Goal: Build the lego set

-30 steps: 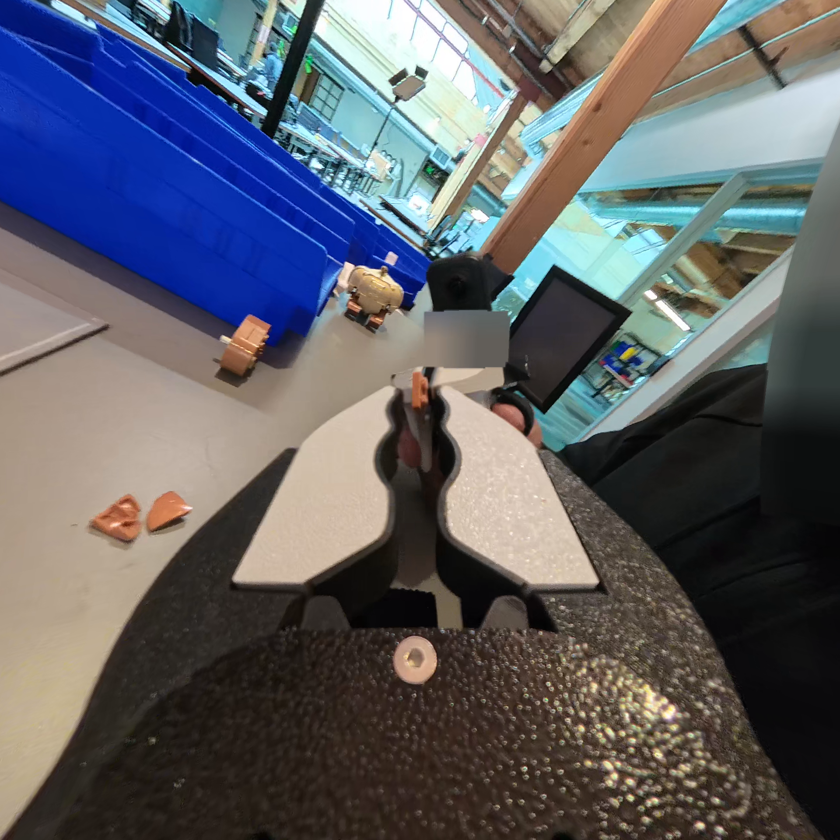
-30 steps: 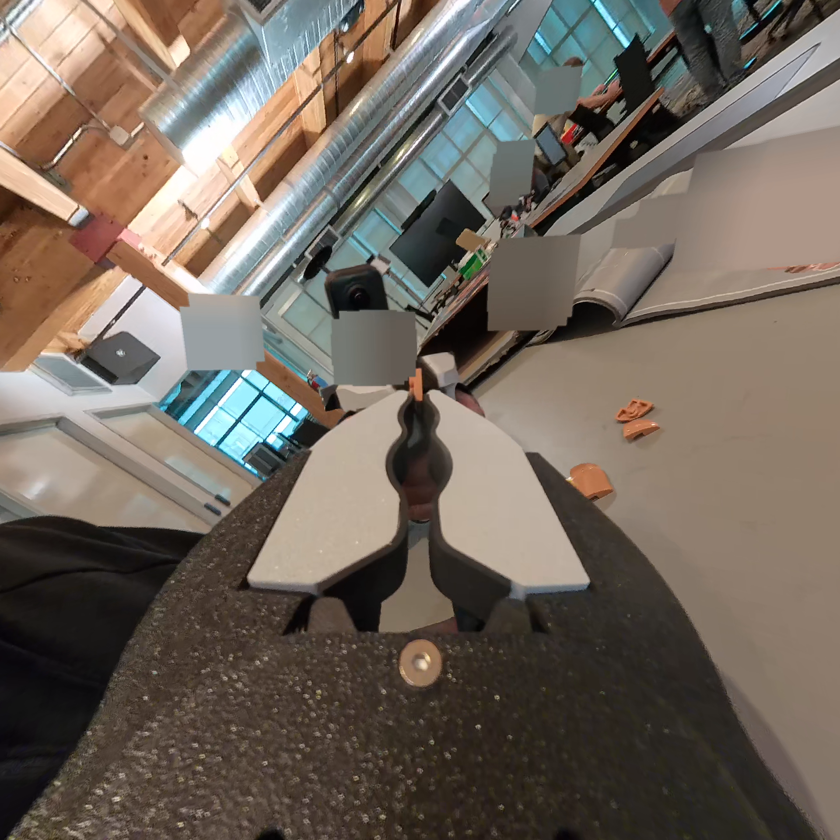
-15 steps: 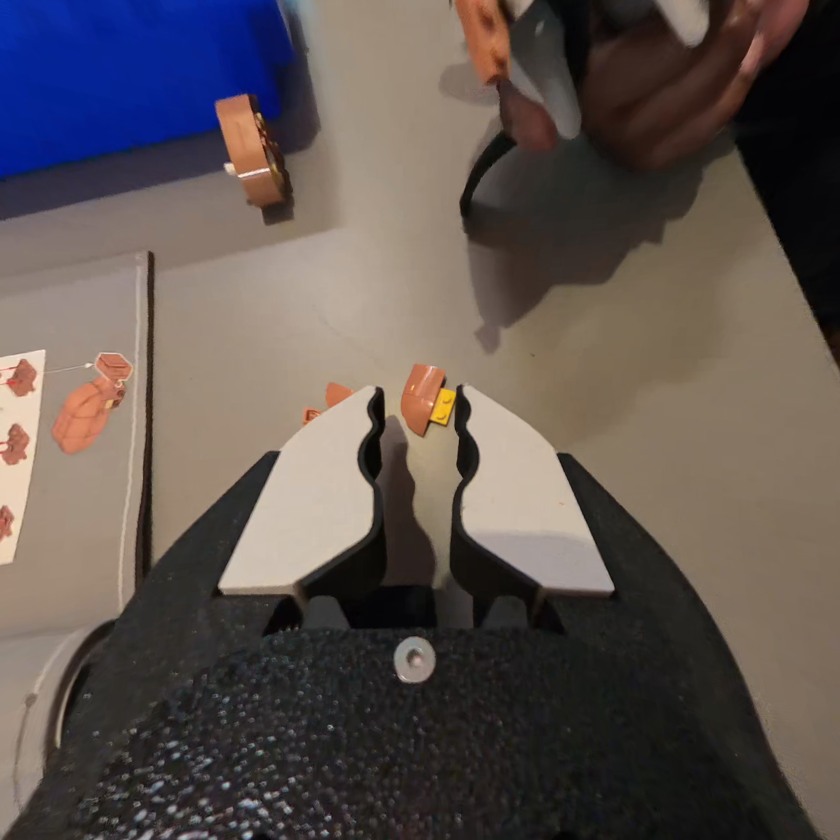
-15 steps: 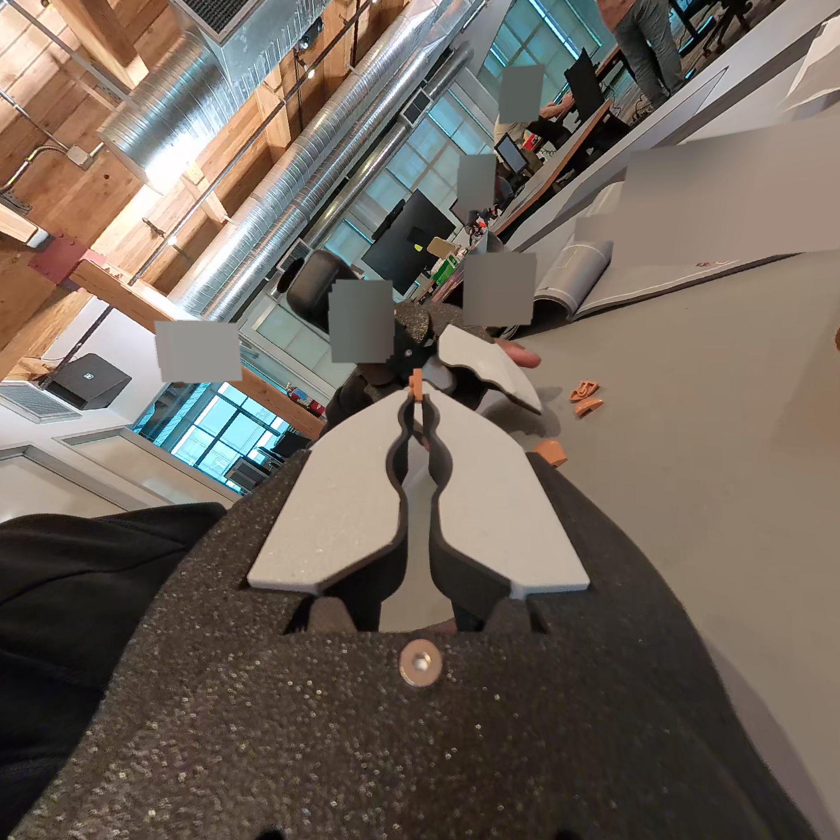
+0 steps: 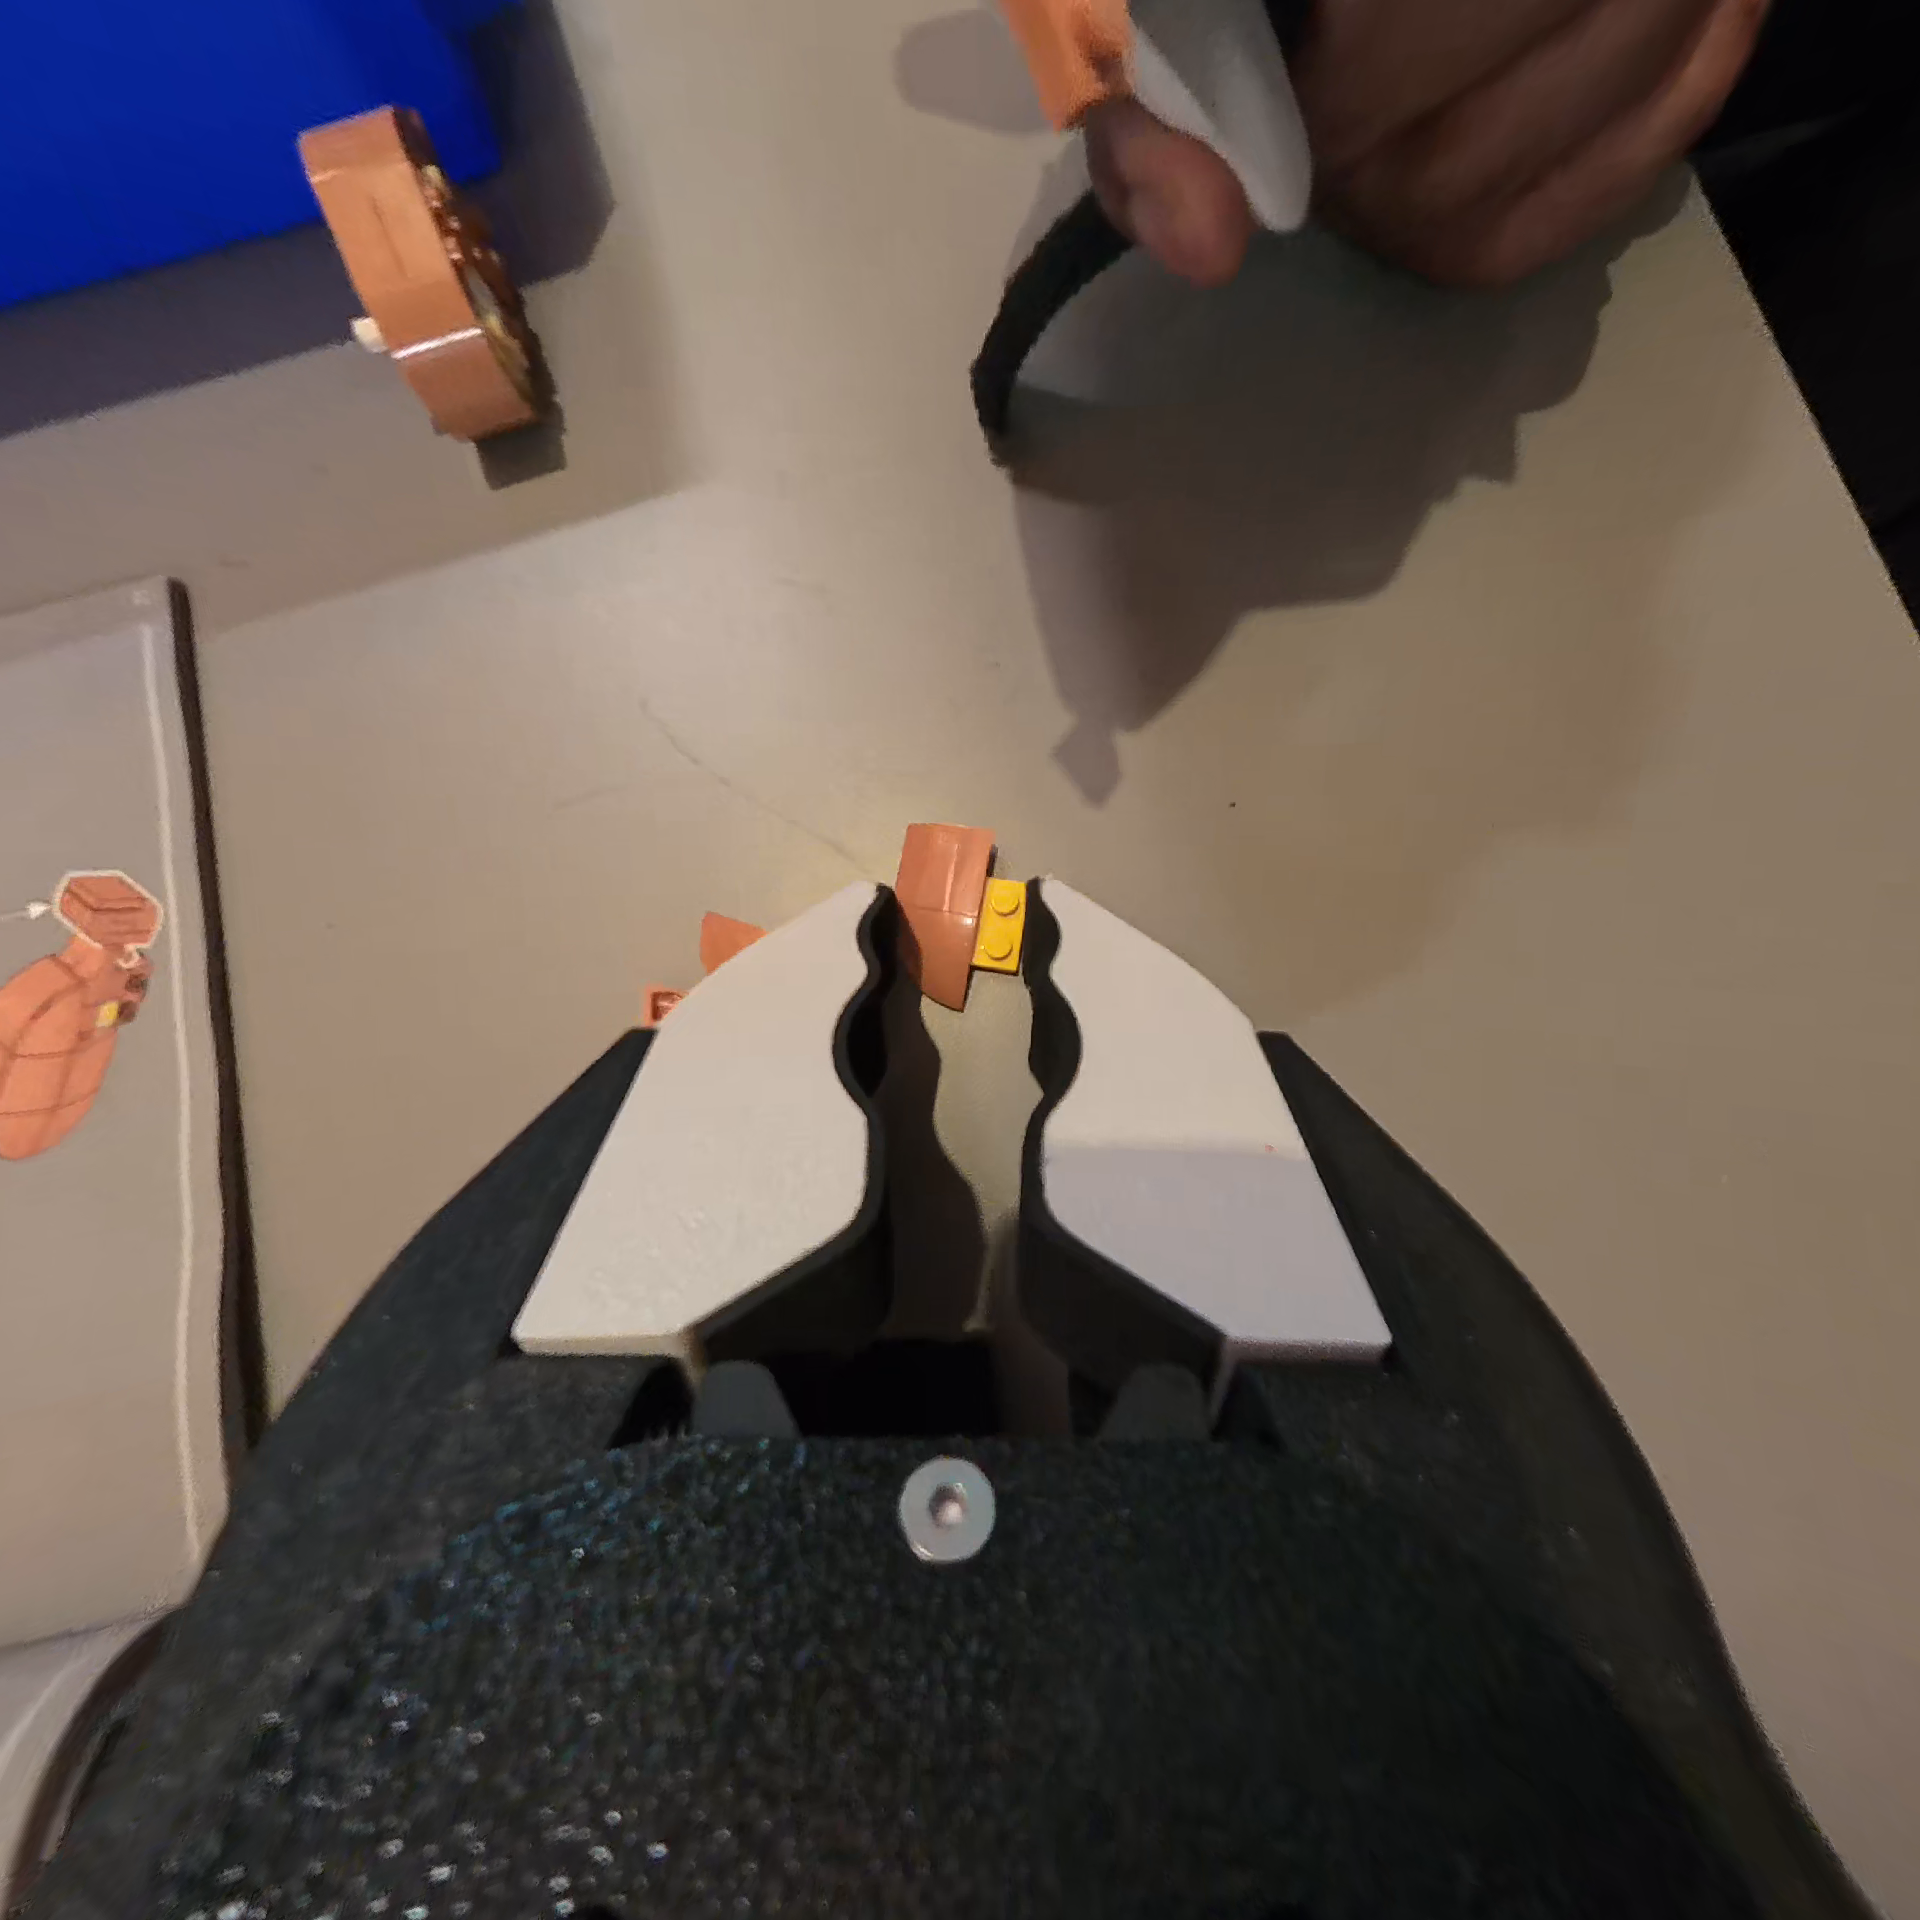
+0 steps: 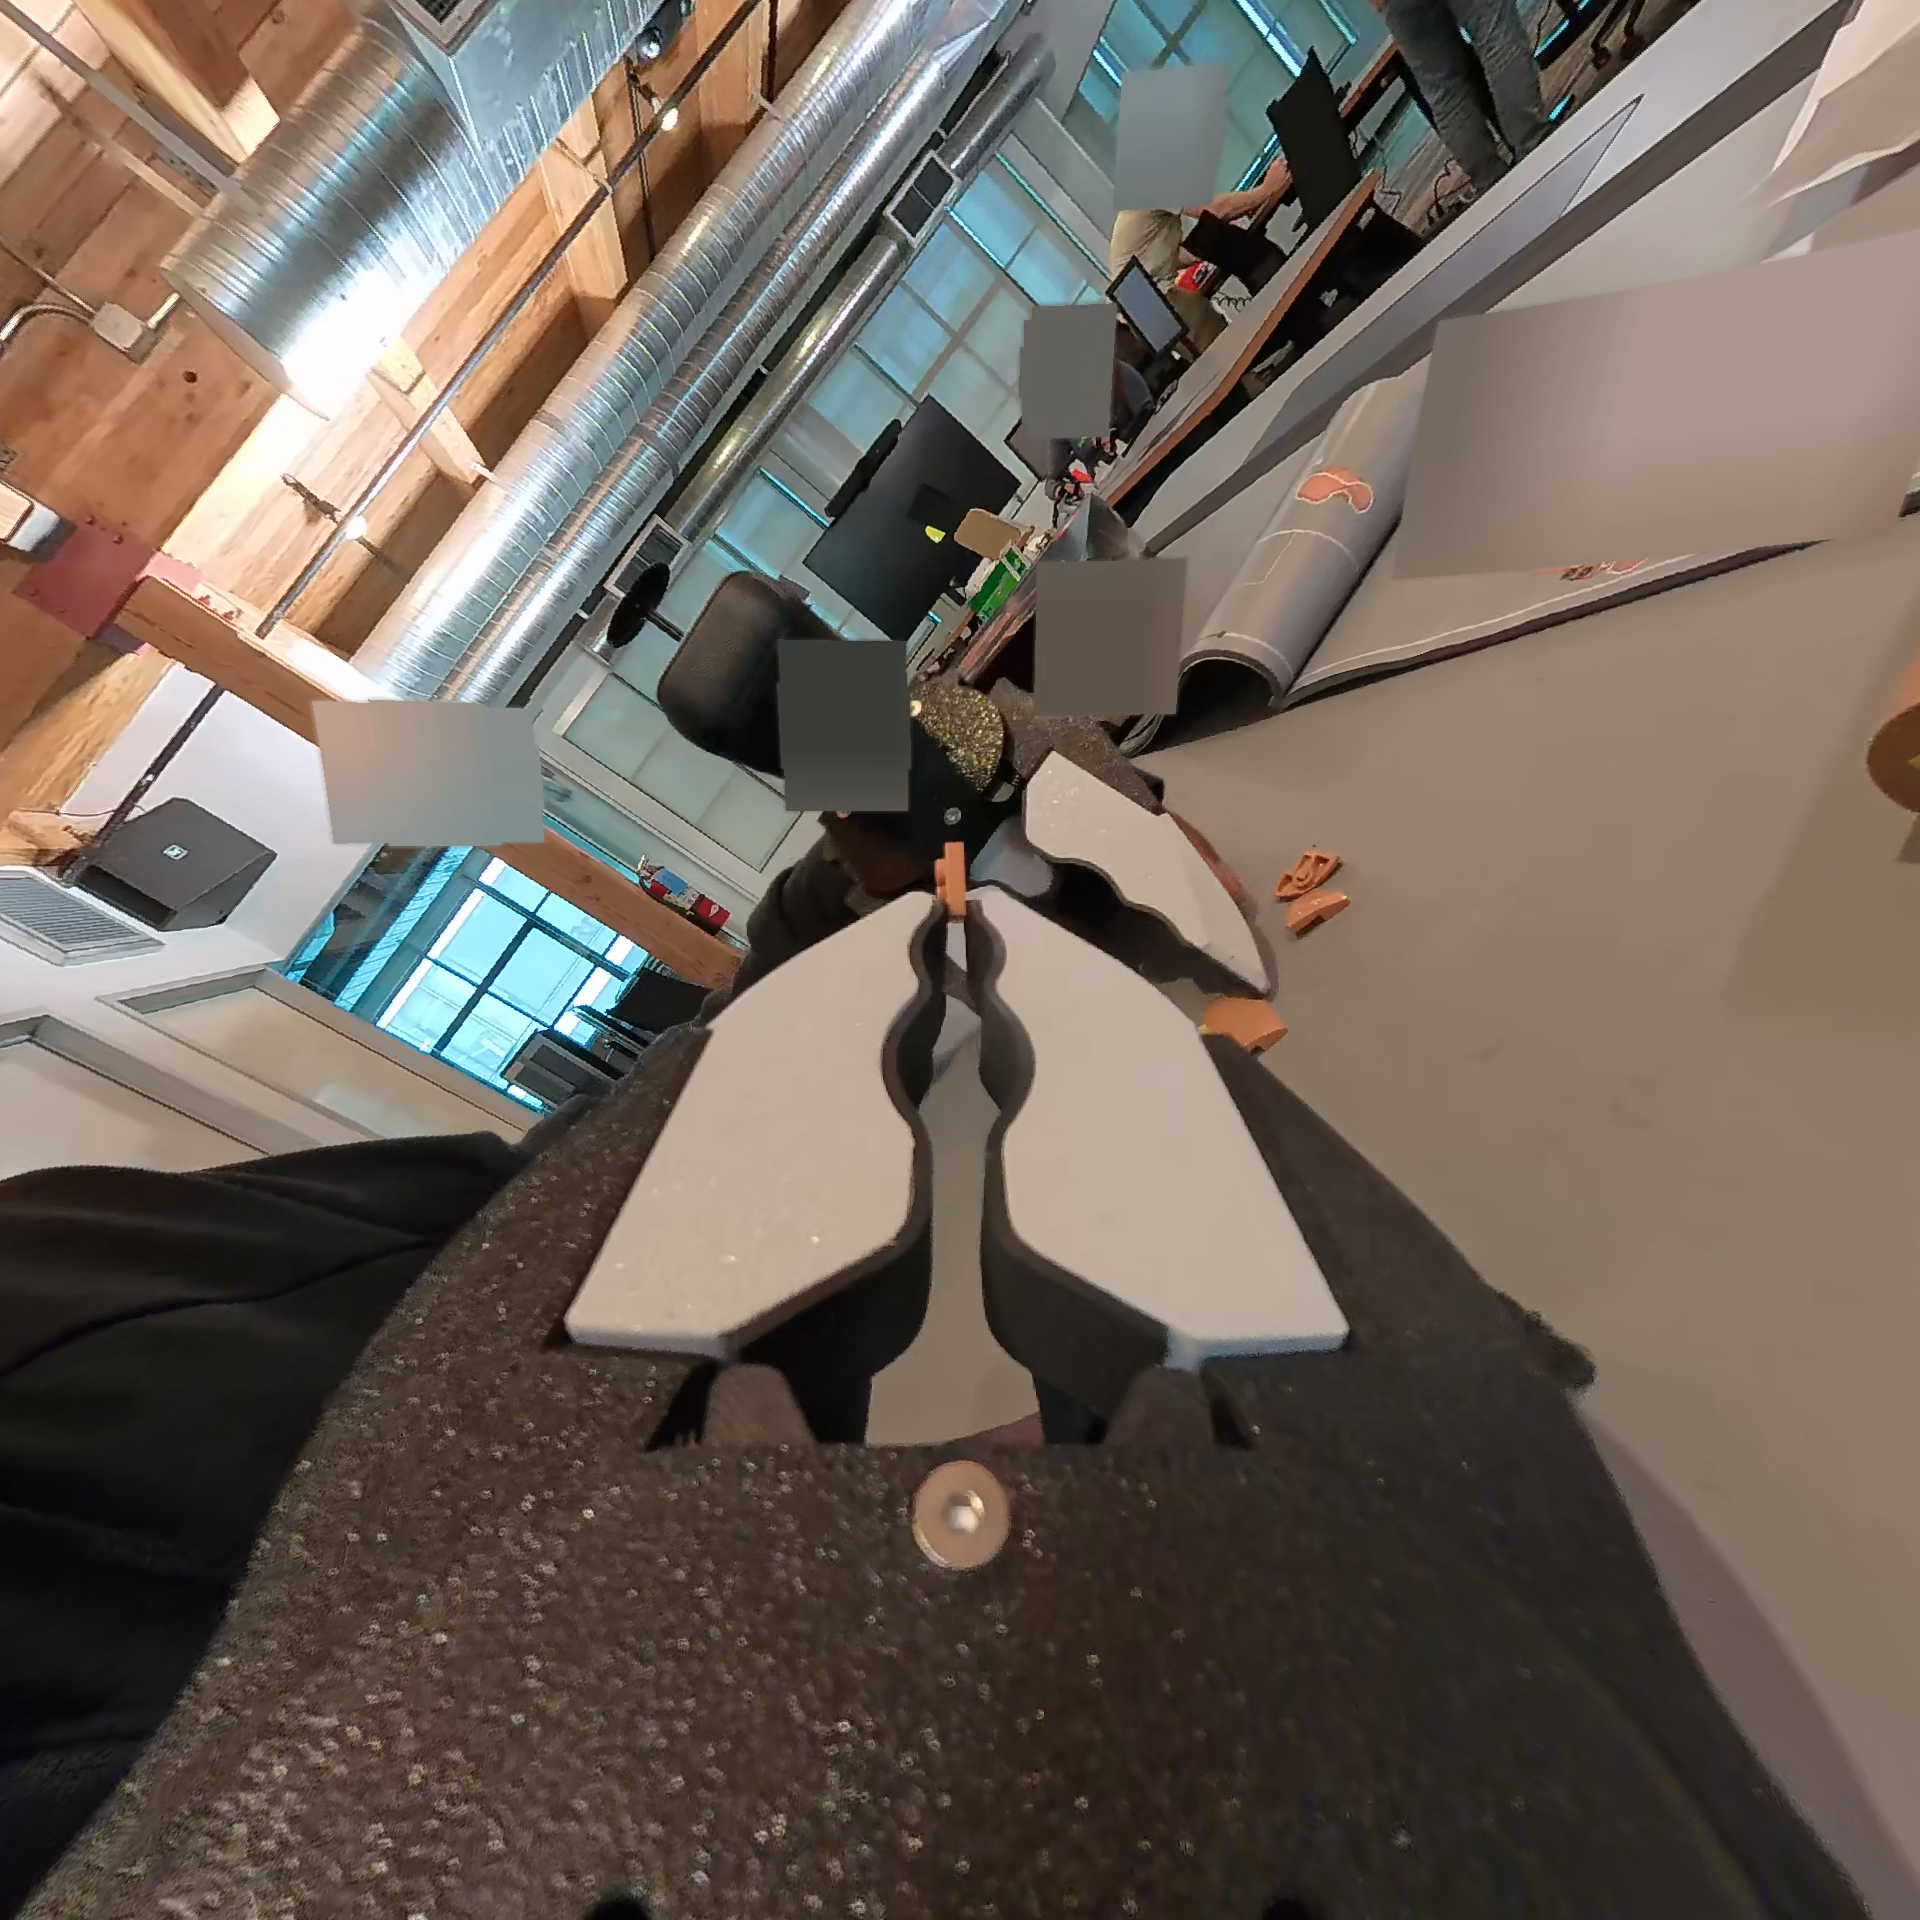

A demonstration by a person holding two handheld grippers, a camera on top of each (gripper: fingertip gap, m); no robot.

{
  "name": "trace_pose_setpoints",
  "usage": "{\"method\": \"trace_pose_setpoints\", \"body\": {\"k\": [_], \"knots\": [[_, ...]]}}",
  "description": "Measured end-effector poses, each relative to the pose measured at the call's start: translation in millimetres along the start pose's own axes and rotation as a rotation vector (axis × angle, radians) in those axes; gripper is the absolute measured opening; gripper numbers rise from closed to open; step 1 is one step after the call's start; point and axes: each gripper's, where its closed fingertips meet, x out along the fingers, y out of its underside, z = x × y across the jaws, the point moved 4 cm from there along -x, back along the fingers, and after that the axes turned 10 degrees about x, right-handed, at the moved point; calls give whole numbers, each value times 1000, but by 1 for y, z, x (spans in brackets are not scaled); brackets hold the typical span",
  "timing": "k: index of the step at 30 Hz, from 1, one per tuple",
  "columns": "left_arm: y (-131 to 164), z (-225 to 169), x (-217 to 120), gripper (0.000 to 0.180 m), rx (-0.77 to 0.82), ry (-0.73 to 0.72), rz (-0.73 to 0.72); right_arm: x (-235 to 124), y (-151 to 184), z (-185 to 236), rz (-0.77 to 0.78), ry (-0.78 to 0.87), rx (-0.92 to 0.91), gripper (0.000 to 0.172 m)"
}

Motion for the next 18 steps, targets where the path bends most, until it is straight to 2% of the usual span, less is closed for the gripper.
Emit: {"method": "trace_pose_setpoints", "body": {"k": [2, 5, 6, 10, 11, 14, 18], "knots": [[-1, -2, -1, 21, -31, -39, -18, 1, 0, -2, 0, 23, -3, 3], [-10, -6, -10, 0, -122, -86, -131, 4, 1, -6, 3, 82, -20, 3], [-11, -6, -13, 0, -158, -111, -156, 5, 2, -7, 8, 103, -25, 3], [0, -7, -16, 0, -181, -207, -75, 9, 3, -11, 26, 158, -40, 3], [1, -6, -18, 0, -180, -230, -66, 9, 3, -12, 28, 163, -43, 3], [-1, 5, -21, 22, -242, -252, -85, 6, -2, -14, 12, 178, -59, 3], [1, 14, -8, 30, -263, -161, -15, 0, -8, -15, -11, 177, -64, 3]]}}
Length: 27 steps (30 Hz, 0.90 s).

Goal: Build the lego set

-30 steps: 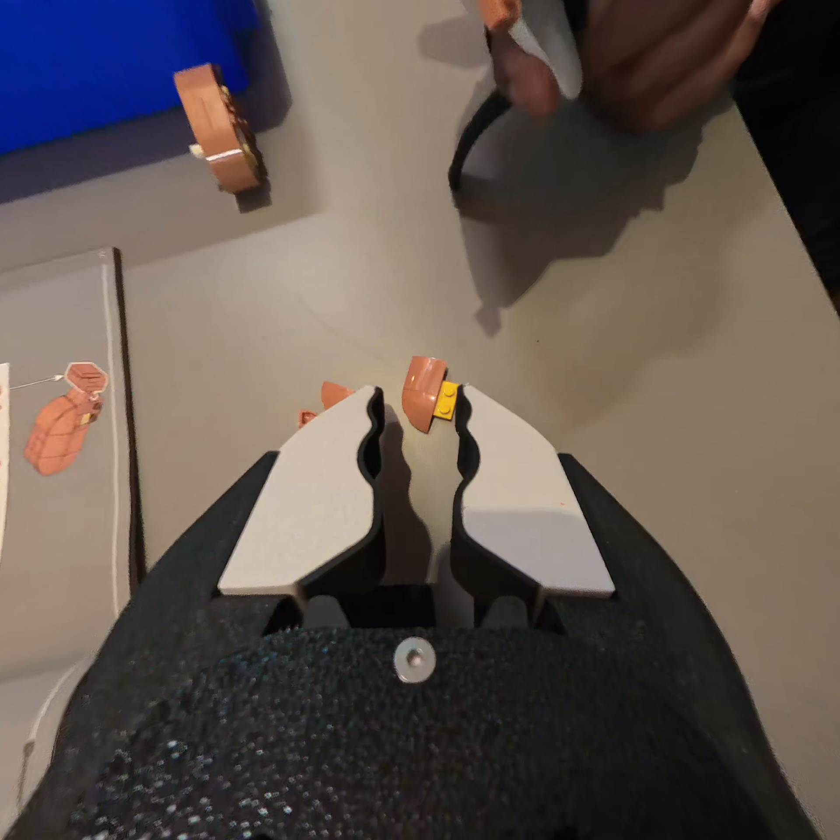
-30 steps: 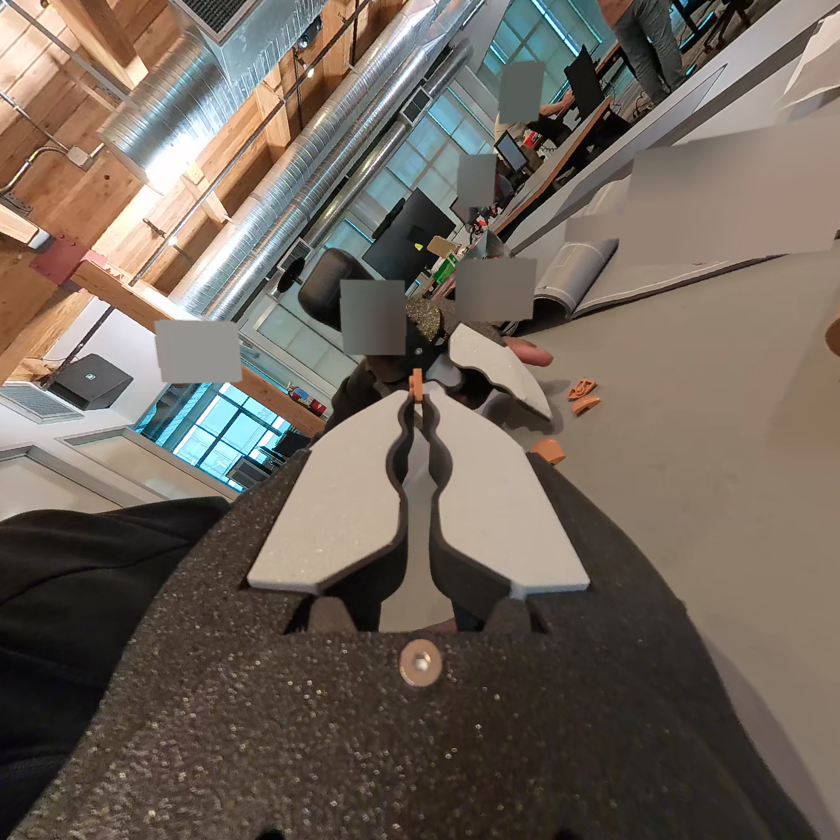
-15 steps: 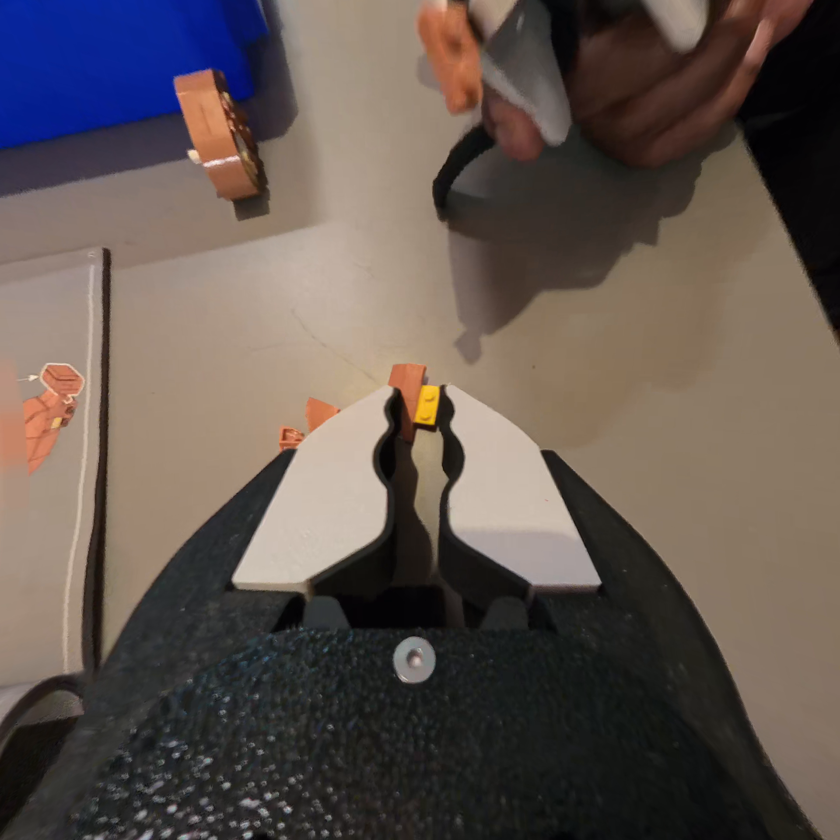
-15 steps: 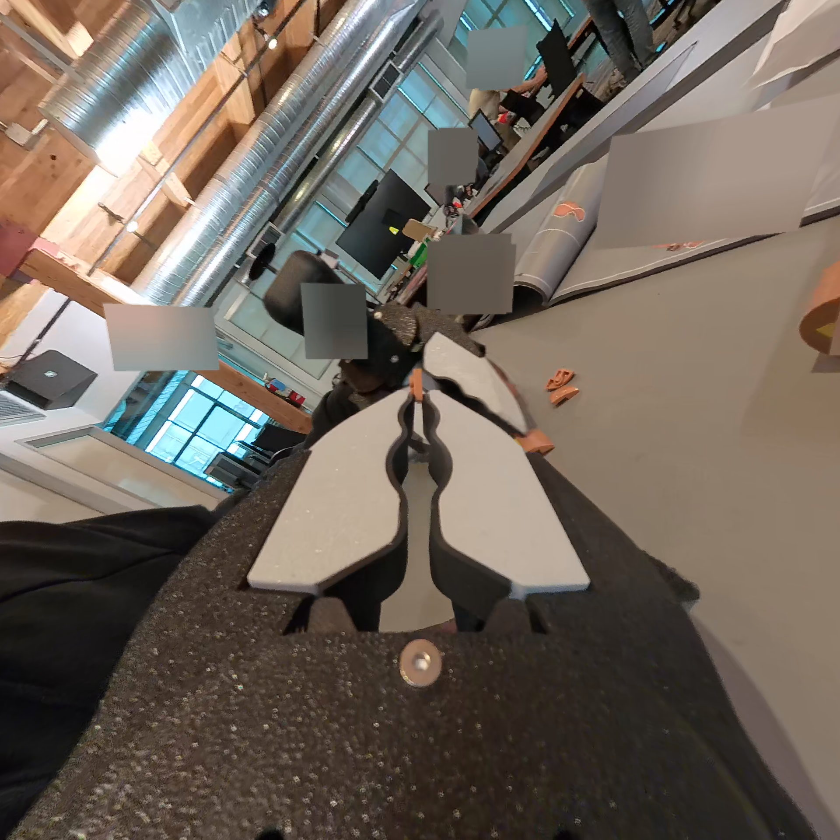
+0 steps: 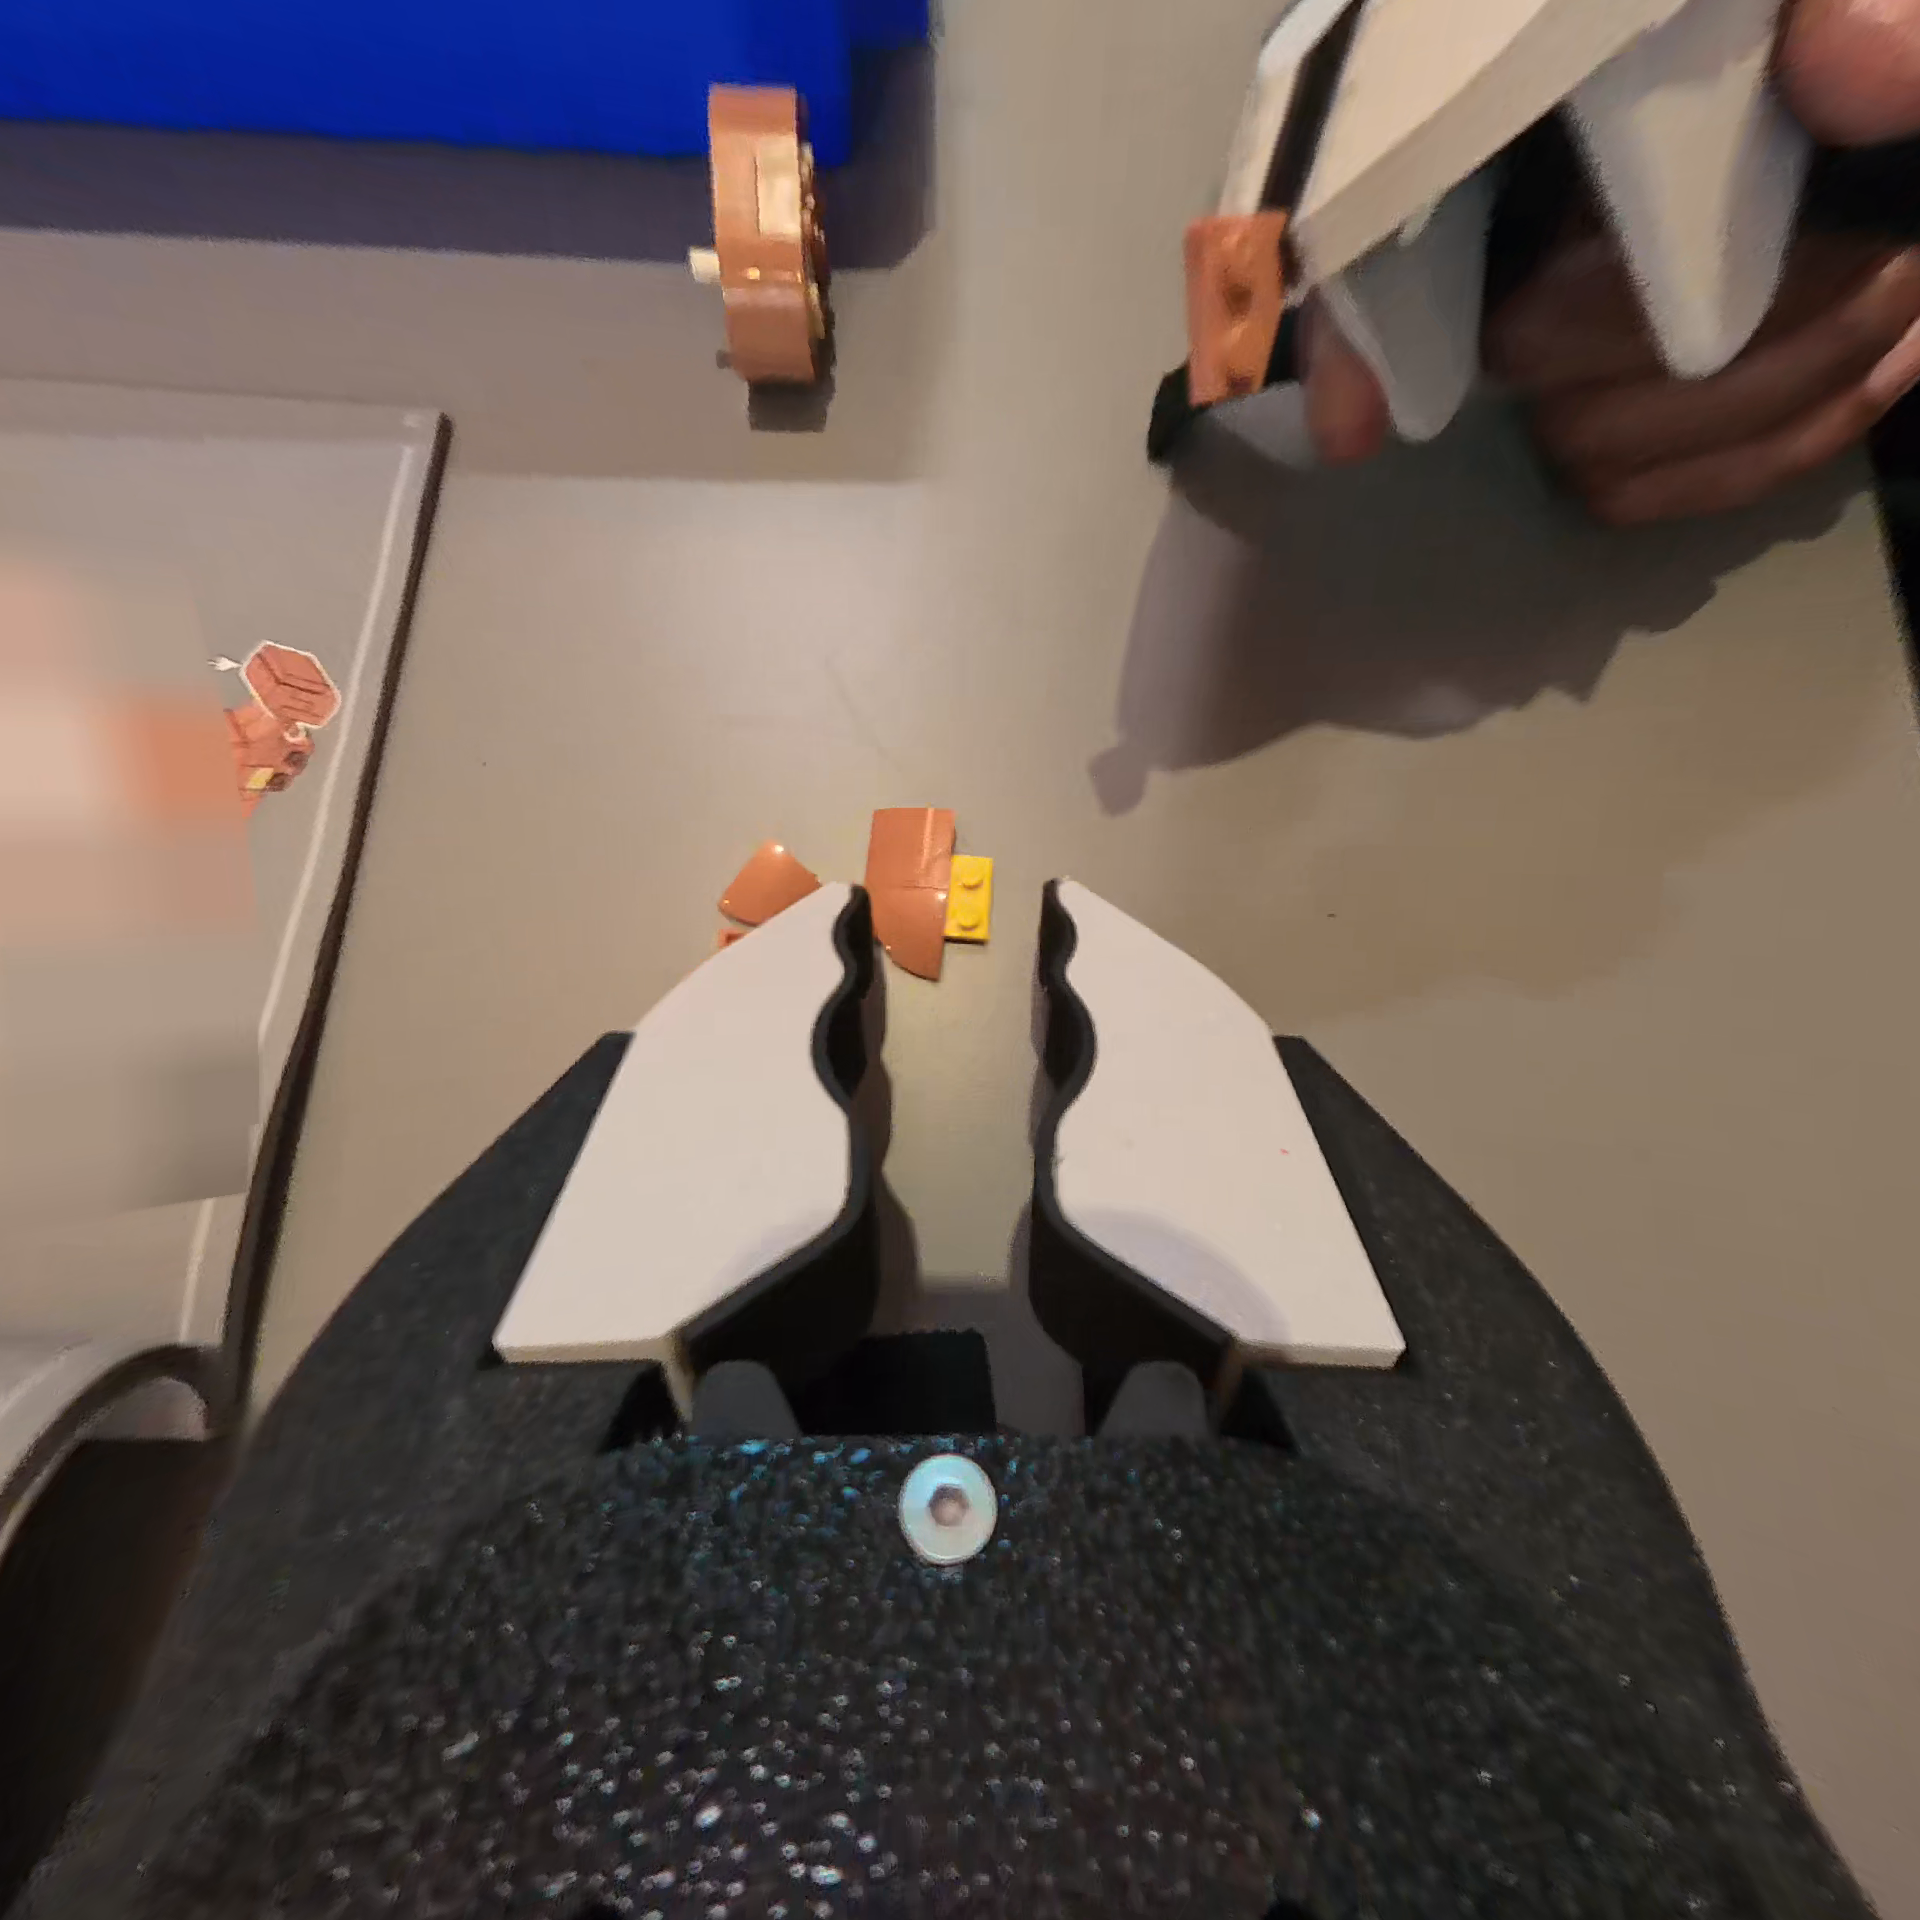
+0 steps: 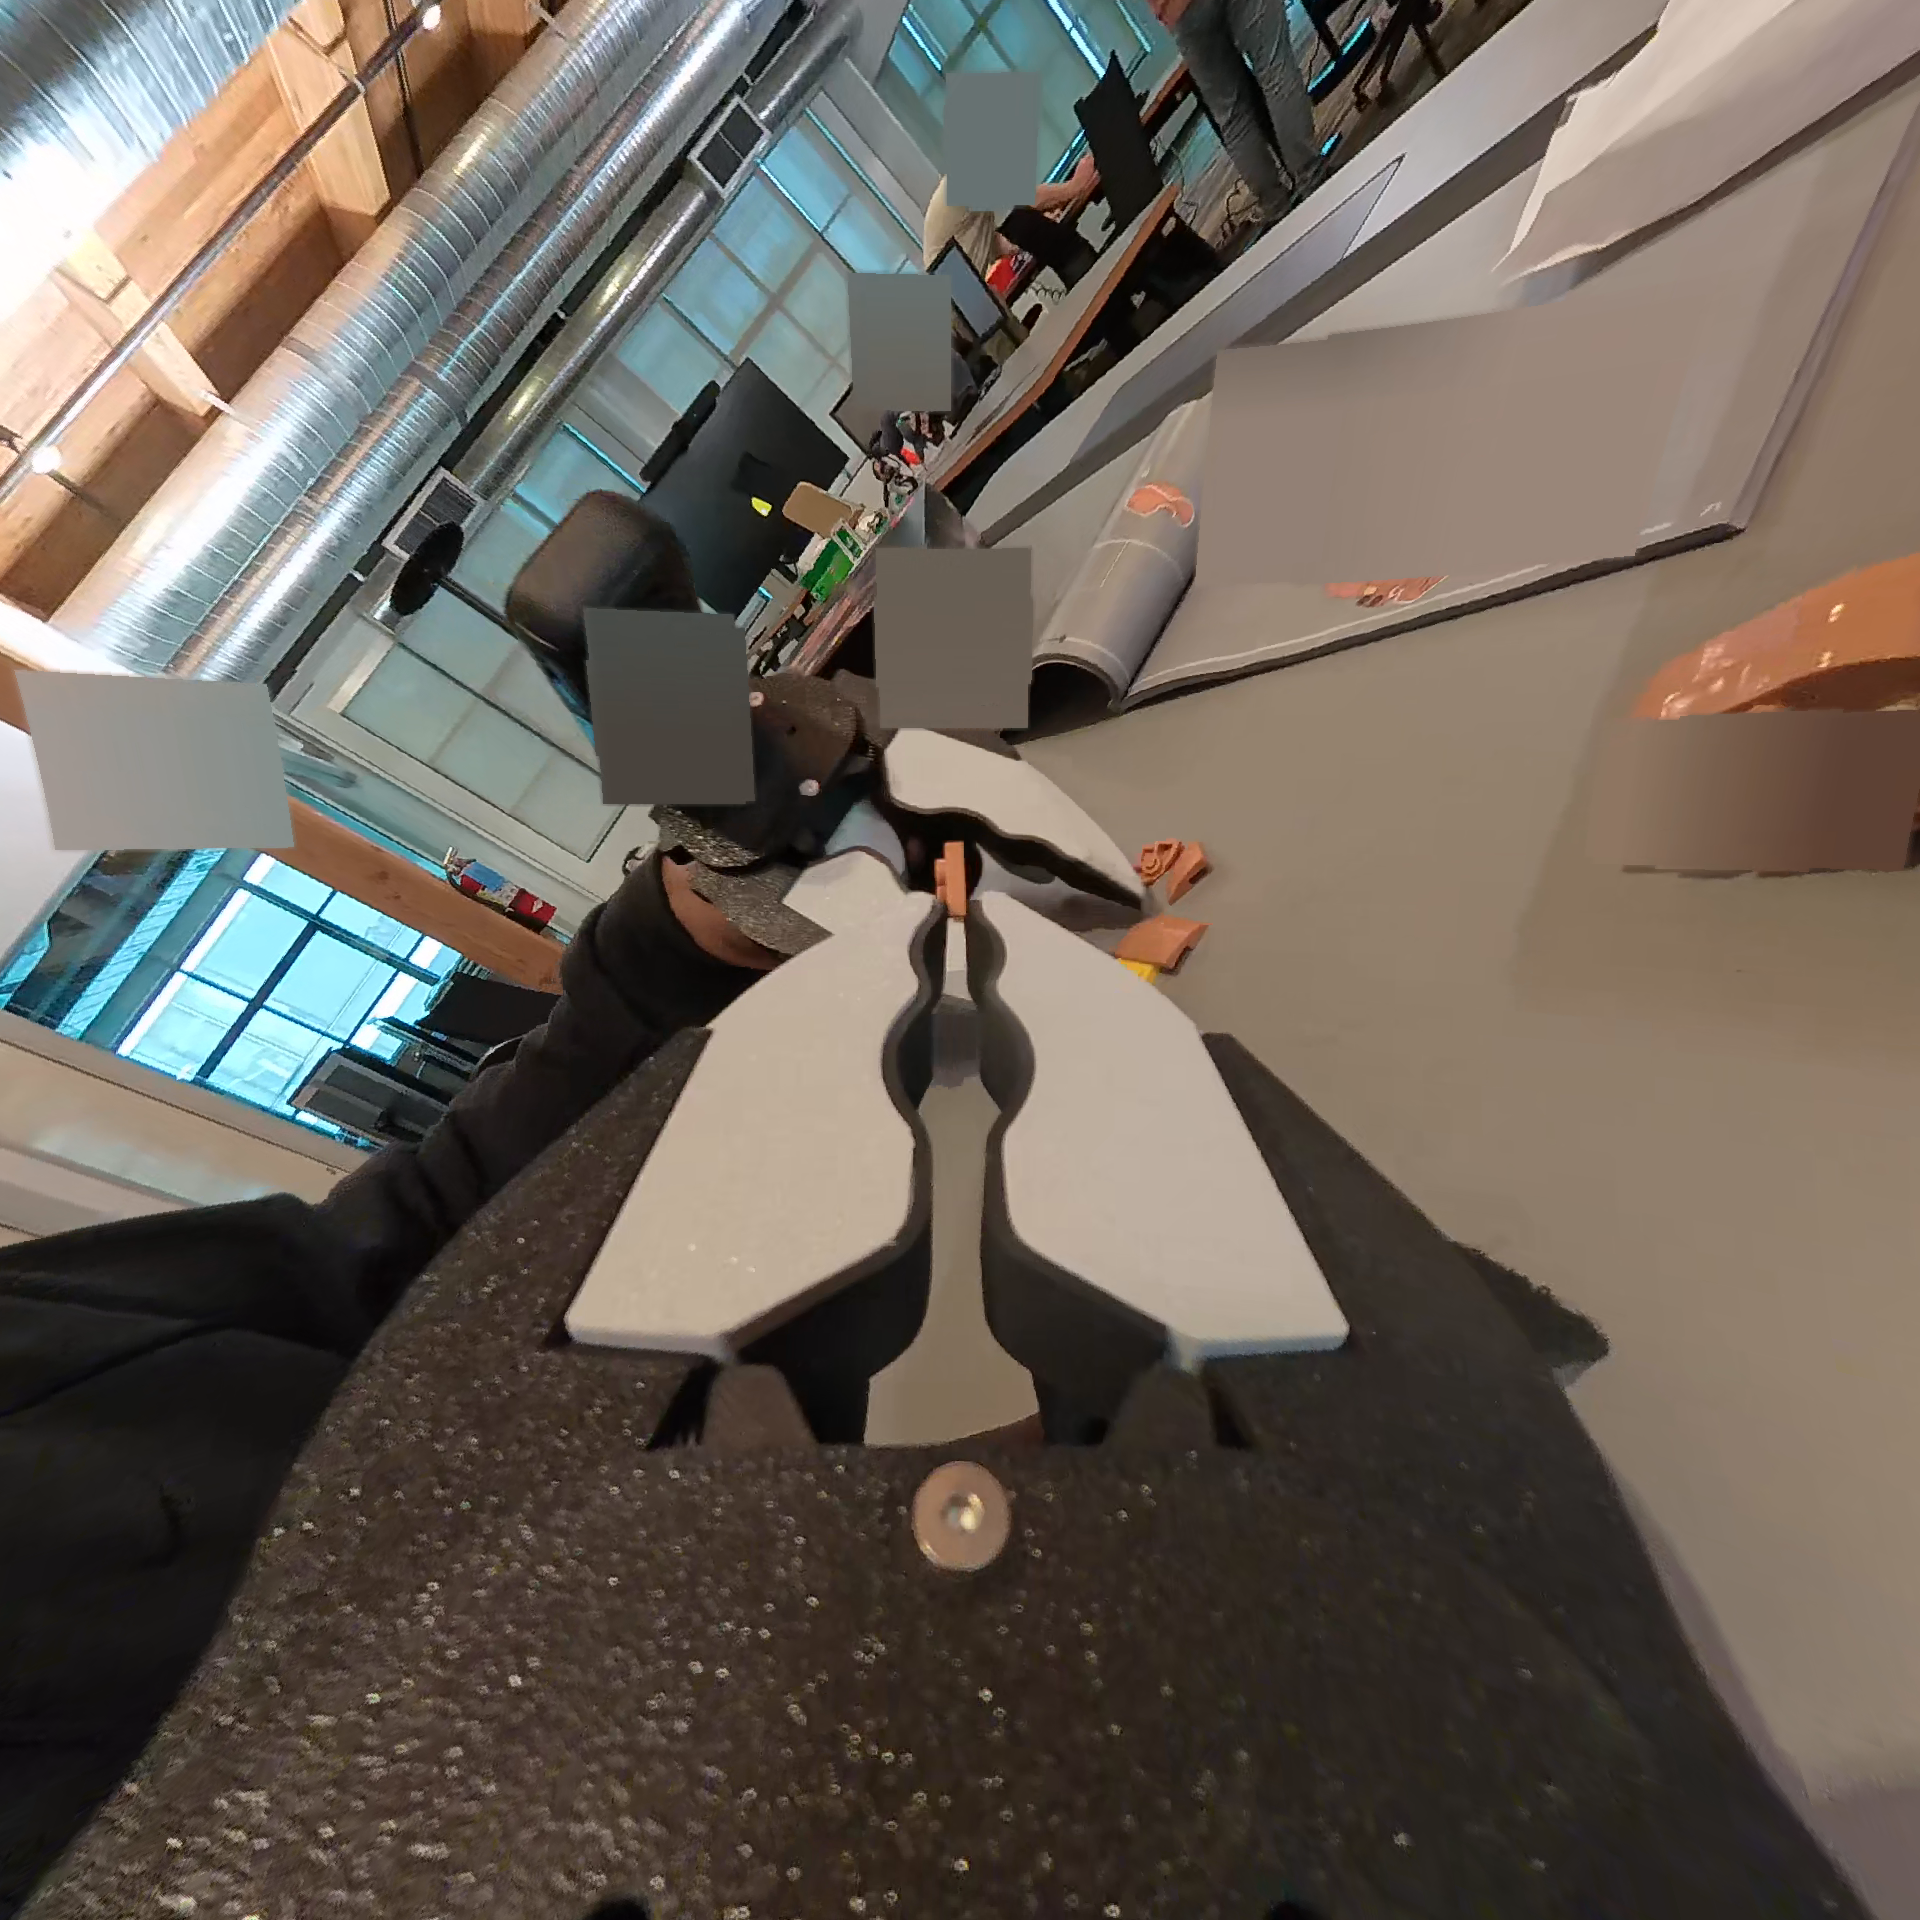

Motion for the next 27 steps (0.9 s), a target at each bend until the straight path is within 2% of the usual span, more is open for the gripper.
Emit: {"method": "trace_pose_setpoints", "body": {"k": [7, 10, 14, 21, 27], "knots": [[-2, 8, 12, 34, 90, 2, 110, -5, 0, 0, 9, -17, 1, 3], [-4, 5, 13, 24, 78, 41, 127, -4, 1, -1, 26, -16, 0, 3], [-4, 4, 14, 23, 54, 17, 122, -2, 2, -2, 36, -1, -4, 3], [-2, -6, 9, 23, -32, -3, 5, 2, 5, -5, 53, 55, -22, 3], [-24, -16, -11, 23, -165, 7, -264, 6, 8, -7, 75, 112, -53, 3]]}}
